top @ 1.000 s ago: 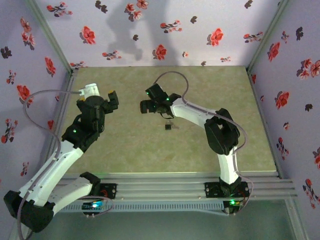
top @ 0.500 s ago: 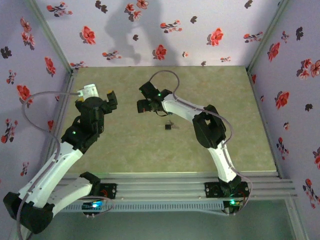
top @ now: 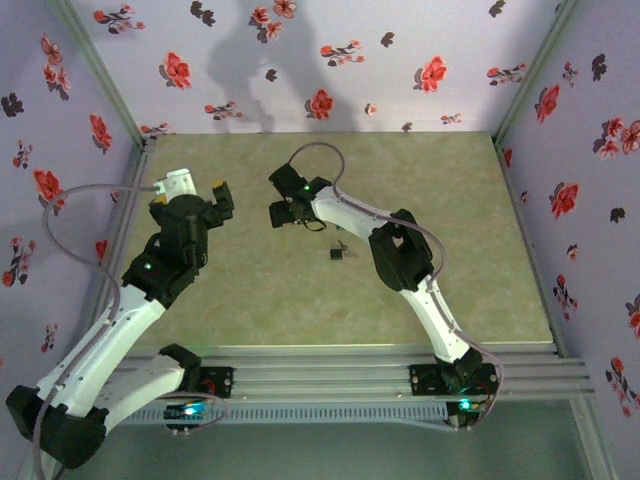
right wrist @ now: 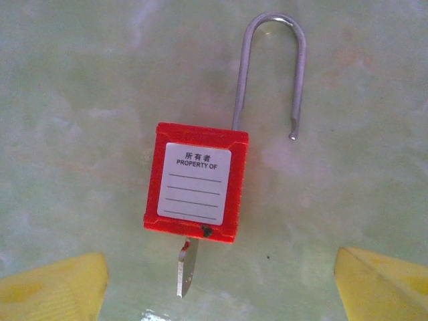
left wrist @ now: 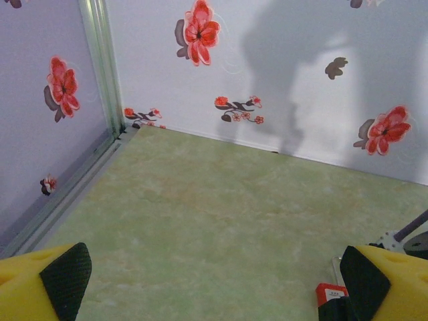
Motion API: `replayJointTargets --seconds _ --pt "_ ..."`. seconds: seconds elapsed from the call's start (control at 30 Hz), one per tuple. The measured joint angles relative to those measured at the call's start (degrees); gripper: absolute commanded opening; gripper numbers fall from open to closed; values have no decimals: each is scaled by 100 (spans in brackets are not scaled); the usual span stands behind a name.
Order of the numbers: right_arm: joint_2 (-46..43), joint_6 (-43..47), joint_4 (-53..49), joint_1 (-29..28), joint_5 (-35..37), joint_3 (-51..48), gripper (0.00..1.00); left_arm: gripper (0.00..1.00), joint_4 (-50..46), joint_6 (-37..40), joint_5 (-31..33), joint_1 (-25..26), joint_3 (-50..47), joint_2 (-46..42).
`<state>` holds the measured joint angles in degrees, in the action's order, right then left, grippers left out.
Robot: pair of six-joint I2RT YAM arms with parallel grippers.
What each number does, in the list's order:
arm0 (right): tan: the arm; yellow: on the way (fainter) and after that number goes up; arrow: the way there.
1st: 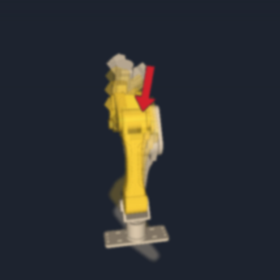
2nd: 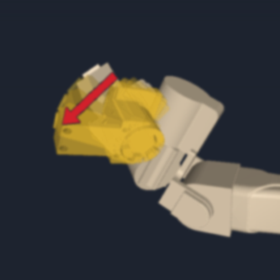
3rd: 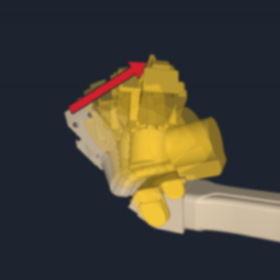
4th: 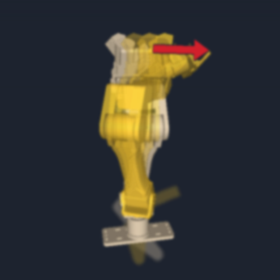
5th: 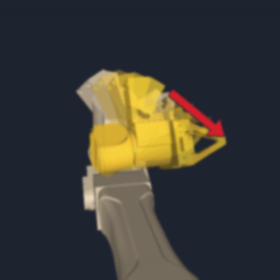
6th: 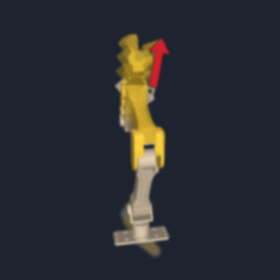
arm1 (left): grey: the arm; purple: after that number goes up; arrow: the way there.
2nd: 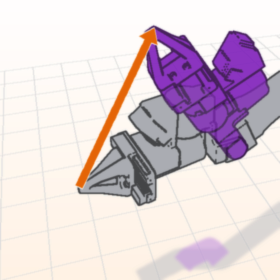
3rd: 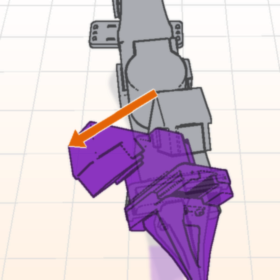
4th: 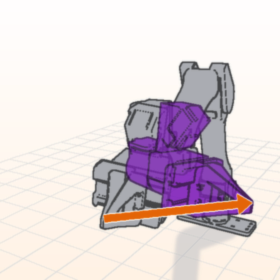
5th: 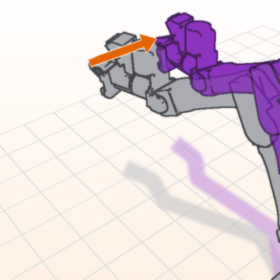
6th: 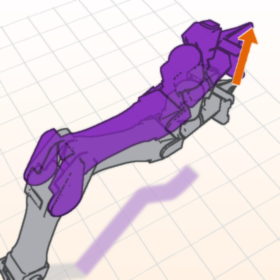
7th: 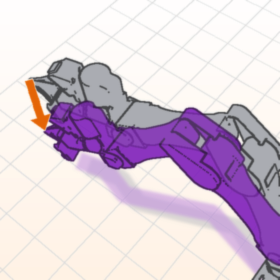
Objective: Lock with the key
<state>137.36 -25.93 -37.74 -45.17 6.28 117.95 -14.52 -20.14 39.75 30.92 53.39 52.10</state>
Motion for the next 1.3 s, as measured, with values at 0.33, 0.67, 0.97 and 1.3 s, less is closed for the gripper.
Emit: replayJointTargets --seconds 0.33,0.67,0.97,1.3 --pt "518 199 -297 0 -48 647 81 100 2 22 28 -2 0 0" --pt "901 345 -551 0 -24 1235 73 100 4 24 35 -2 -7 -55" --pt "1150 407 -782 -7 96 1633 63 100 42 24 33 -4 -11 -74" --pt "1182 474 -828 -11 212 1685 49 100 46 22 35 -9 -33 -74"
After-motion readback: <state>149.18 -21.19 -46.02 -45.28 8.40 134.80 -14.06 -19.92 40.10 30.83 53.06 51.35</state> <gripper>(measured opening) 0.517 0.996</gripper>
